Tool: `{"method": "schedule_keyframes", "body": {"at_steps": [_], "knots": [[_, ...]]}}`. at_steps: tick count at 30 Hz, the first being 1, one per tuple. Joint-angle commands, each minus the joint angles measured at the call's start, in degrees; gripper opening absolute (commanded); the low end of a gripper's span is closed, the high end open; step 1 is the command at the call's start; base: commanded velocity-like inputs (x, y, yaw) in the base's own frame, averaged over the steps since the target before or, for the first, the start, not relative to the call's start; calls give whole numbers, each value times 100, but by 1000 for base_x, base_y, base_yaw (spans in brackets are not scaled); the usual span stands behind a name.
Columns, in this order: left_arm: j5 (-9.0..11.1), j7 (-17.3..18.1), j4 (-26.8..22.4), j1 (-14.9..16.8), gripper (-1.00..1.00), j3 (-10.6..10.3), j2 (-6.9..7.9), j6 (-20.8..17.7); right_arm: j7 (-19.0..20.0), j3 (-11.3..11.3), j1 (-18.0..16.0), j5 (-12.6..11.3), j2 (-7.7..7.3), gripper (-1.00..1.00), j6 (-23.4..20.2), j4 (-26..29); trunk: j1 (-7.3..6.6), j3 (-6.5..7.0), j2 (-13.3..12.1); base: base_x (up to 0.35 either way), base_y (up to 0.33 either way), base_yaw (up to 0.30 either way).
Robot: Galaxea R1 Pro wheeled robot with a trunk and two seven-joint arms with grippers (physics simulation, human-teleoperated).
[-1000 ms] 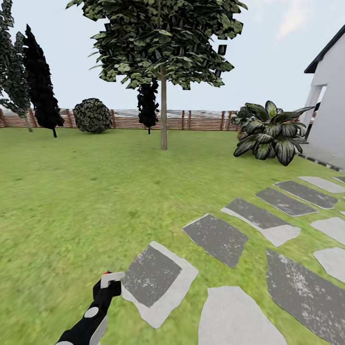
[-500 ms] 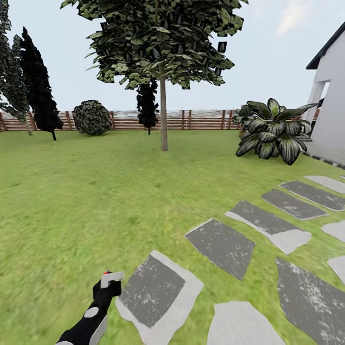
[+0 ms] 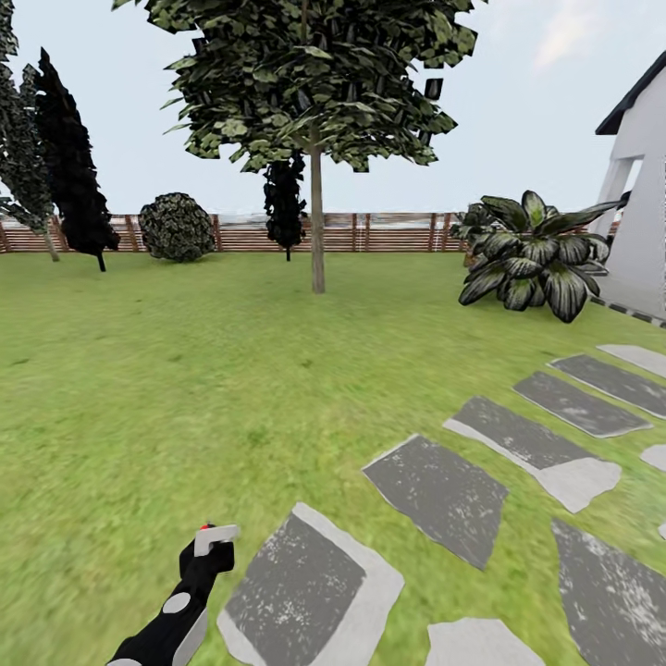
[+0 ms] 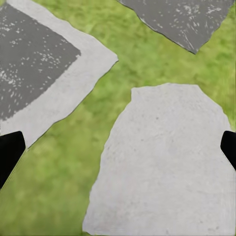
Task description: In the garden, pick up the pesticide atomizer on the floor and spray pesticide onto both trees until each tree trunk is fully covered.
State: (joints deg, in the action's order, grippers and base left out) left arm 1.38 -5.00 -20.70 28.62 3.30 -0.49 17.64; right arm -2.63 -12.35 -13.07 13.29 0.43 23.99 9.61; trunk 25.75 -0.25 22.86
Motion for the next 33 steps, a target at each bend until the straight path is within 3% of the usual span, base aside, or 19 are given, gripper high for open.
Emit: {"method": "schedule_keyframes", "body": {"at_steps": [1, 33], "knots": [[11, 7, 5, 3, -100, 22, -4, 20, -27, -31, -2, 60, 2, 100, 16, -4, 4, -3, 6, 350, 76, 0], [11, 7, 5, 3, -100, 29, 2, 14, -27, -23, -2, 64, 8, 100, 18, -3, 4, -17, 6, 350, 76, 0]]}}
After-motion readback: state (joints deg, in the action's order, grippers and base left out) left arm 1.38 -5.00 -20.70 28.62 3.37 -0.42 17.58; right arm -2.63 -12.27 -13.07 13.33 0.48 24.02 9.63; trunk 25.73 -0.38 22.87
